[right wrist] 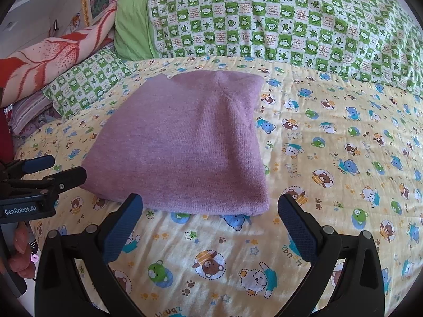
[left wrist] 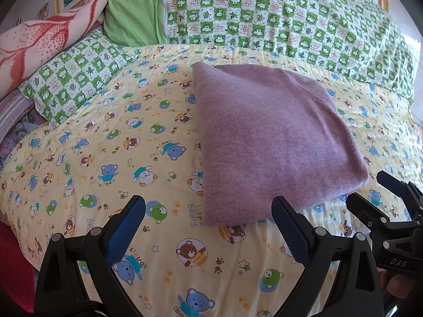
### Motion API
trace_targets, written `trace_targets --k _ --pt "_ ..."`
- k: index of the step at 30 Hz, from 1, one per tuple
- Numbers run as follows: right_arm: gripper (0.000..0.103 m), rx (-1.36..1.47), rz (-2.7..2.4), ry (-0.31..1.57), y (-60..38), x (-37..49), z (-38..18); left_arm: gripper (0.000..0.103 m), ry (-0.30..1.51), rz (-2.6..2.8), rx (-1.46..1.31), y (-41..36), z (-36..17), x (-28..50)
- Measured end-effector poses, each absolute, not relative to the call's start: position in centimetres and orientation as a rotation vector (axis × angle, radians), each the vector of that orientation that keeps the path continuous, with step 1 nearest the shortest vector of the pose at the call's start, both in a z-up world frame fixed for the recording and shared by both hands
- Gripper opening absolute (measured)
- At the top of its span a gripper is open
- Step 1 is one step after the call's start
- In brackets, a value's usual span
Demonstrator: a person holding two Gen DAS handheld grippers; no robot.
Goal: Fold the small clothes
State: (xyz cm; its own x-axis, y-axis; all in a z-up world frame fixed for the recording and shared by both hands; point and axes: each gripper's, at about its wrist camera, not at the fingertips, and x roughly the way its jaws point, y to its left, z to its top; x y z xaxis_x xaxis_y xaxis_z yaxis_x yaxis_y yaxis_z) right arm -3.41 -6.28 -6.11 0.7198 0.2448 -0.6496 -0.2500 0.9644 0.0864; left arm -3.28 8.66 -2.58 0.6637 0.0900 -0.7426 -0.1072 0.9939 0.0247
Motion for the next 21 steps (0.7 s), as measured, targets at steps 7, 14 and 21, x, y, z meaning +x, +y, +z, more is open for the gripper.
trace_targets --k 7,14,21 --pt "0.102 -0.005 0.275 0.715 -6.25 -3.45 -6.04 0.097 0.836 0.111 -0.020 8.75 -2.56 -3.26" --pt "0.102 -0.001 0.272 0.718 -6.23 -3.39 -5.95 0.097 0.841 0.106 -0.023 9.04 -2.60 -3.05" --pt "0.102 0.000 0.270 0.720 -6.31 -3.30 -5.94 0.097 0.844 0.104 -0.022 9.21 -2.61 -2.82"
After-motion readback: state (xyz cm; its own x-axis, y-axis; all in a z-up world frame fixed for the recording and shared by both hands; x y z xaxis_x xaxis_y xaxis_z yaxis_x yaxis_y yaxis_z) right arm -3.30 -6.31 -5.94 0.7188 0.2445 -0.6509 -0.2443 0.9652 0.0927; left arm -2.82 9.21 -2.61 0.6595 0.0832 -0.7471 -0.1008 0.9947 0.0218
